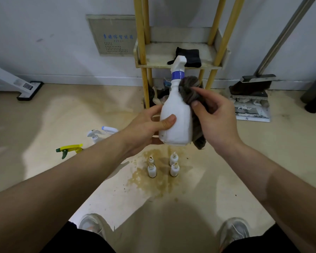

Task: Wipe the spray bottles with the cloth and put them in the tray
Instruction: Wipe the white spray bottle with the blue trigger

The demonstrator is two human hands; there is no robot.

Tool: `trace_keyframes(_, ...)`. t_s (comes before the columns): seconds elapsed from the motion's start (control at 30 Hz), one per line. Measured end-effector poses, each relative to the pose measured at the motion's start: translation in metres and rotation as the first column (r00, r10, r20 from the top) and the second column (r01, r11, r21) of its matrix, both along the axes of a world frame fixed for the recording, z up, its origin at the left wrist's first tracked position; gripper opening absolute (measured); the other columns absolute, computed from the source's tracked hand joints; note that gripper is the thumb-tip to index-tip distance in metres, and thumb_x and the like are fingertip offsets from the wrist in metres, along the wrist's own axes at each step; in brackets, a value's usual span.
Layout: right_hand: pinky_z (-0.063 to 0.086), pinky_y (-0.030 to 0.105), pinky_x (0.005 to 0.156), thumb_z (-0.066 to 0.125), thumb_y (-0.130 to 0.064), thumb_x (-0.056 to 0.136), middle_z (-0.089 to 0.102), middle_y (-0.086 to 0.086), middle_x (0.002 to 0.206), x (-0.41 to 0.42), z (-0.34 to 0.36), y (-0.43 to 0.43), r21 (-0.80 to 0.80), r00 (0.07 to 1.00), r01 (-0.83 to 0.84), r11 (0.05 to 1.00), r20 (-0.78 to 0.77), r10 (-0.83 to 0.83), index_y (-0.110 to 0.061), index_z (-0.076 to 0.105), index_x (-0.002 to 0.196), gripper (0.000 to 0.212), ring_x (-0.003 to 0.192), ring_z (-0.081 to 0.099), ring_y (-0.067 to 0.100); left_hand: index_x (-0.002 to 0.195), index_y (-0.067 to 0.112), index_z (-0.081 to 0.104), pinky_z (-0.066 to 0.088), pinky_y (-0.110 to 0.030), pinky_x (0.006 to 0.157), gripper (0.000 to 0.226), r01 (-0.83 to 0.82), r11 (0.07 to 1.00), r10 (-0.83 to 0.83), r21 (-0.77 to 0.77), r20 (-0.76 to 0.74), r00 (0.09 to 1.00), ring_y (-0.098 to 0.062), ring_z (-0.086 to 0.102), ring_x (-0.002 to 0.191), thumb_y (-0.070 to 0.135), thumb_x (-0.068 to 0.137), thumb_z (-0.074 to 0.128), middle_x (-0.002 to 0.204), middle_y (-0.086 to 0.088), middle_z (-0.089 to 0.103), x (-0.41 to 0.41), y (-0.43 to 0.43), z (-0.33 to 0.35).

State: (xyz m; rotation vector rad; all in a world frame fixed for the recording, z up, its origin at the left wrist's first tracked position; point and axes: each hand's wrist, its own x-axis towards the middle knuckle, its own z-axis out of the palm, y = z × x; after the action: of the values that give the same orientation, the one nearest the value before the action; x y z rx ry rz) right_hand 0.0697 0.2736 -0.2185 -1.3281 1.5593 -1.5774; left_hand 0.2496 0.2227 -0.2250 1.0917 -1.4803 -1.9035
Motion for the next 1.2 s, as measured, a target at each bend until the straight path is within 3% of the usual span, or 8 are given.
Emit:
trace_keyframes(0.13, 0.055, 0.030, 0.097, 0.062, 0.001, 0.093, 0.071, -0.011, 0.117, 0.016, -0.003, 0.014, -0.004, 0.997, -0.038, 0.999, -0.072, 0.038, -0.024, 0.071, 0.117, 0.036, 0.110, 0.066, 0.003, 0.130, 0.019, 0.061, 0.060, -0.039, 0.076, 0.064, -0.132, 0.991, 0.132, 0.001, -0.016, 0.991, -0.029, 0.070, 0.105, 0.046, 0.073, 0.071, 0.122, -0.008, 0.070, -0.003, -0.004, 0.002)
trace_keyframes(0.27, 0.049, 0.013, 0.095, 0.065, 0.002, 0.091, 0.066, -0.018, 0.122, 0.031, -0.018, 0.028, -0.031, 0.981, -0.073, 0.997, -0.181, 0.066, -0.022, 0.072, 0.117, 0.036, 0.111, 0.061, -0.010, 0.135, 0.021, 0.057, 0.061, -0.039, 0.077, 0.069, -0.223, 0.975, 0.223, 0.005, -0.017, 0.975, -0.028, 0.071, 0.104, 0.048, 0.073, 0.071, 0.121, -0.005, 0.071, 0.002, -0.011, 0.003)
trace_keyframes(0.5, 0.057, 0.043, 0.089, 0.055, 0.001, 0.093, 0.067, -0.015, 0.106, 0.016, -0.015, 0.015, -0.041, 0.998, -0.008, 0.999, -0.064, 0.005, -0.039, 0.058, 0.108, 0.042, 0.101, 0.067, 0.015, 0.135, 0.025, 0.056, 0.059, -0.043, 0.083, 0.031, -0.211, 0.968, 0.222, 0.133, -0.074, 0.972, -0.028, 0.069, 0.104, 0.029, 0.105, 0.050, 0.126, -0.006, 0.066, 0.000, -0.009, -0.003)
trace_keyframes(0.73, 0.047, 0.038, 0.109, 0.050, -0.002, 0.100, 0.056, -0.004, 0.142, 0.015, -0.017, 0.011, 0.020, 0.998, -0.048, 0.999, -0.031, 0.049, -0.027, 0.043, 0.146, 0.052, 0.129, 0.054, 0.008, 0.135, 0.025, 0.046, 0.056, -0.046, 0.094, 0.062, -0.172, 0.974, 0.196, 0.150, -0.168, 0.966, -0.030, 0.066, 0.110, 0.040, 0.079, 0.069, 0.136, -0.011, 0.058, -0.001, -0.004, -0.008)
trace_keyframes(0.8, 0.041, 0.027, 0.113, 0.048, -0.005, 0.102, 0.048, -0.014, 0.149, 0.017, -0.017, 0.012, 0.055, 0.993, -0.061, 0.997, -0.096, 0.066, -0.026, 0.033, 0.155, 0.059, 0.133, 0.046, -0.003, 0.135, 0.019, 0.049, 0.056, -0.052, 0.094, 0.070, -0.212, 0.962, 0.243, 0.172, -0.190, 0.951, -0.032, 0.067, 0.112, 0.043, 0.076, 0.076, 0.138, -0.013, 0.058, -0.002, -0.004, -0.008)
trace_keyframes(0.9, 0.046, 0.016, 0.096, 0.047, -0.003, 0.101, 0.057, -0.016, 0.136, 0.019, -0.016, 0.016, -0.006, 0.962, -0.117, 0.993, -0.248, 0.112, -0.027, 0.040, 0.152, 0.057, 0.113, 0.055, -0.009, 0.131, 0.010, 0.058, 0.051, -0.058, 0.100, 0.062, -0.195, 0.965, 0.228, 0.173, -0.197, 0.953, -0.033, 0.067, 0.116, 0.045, 0.082, 0.072, 0.131, -0.013, 0.066, -0.004, -0.004, -0.009)
trace_keyframes(1.03, 0.032, 0.031, 0.120, 0.047, 0.003, 0.096, 0.043, 0.002, 0.154, 0.028, -0.027, 0.023, -0.109, 0.835, -0.248, 0.963, -0.528, 0.155, -0.017, 0.054, 0.143, 0.052, 0.149, 0.033, 0.015, 0.126, 0.010, 0.066, 0.053, -0.050, 0.100, 0.040, -0.231, 0.959, 0.255, 0.162, -0.153, 0.955, -0.026, 0.068, 0.112, 0.039, 0.101, 0.053, 0.121, -0.009, 0.072, -0.003, -0.009, -0.008)
trace_keyframes(1.2, 0.042, 0.046, 0.114, 0.052, 0.009, 0.091, 0.048, 0.012, 0.150, 0.028, -0.043, 0.030, -0.143, 0.663, -0.328, 0.934, -0.739, 0.119, -0.010, 0.065, 0.131, 0.046, 0.146, 0.037, 0.027, 0.128, 0.007, 0.064, 0.060, -0.043, 0.085, 0.054, -0.274, 0.944, 0.293, 0.184, -0.088, 0.952, -0.031, 0.070, 0.109, 0.050, 0.096, 0.057, 0.115, -0.011, 0.073, 0.002, -0.014, 0.001)
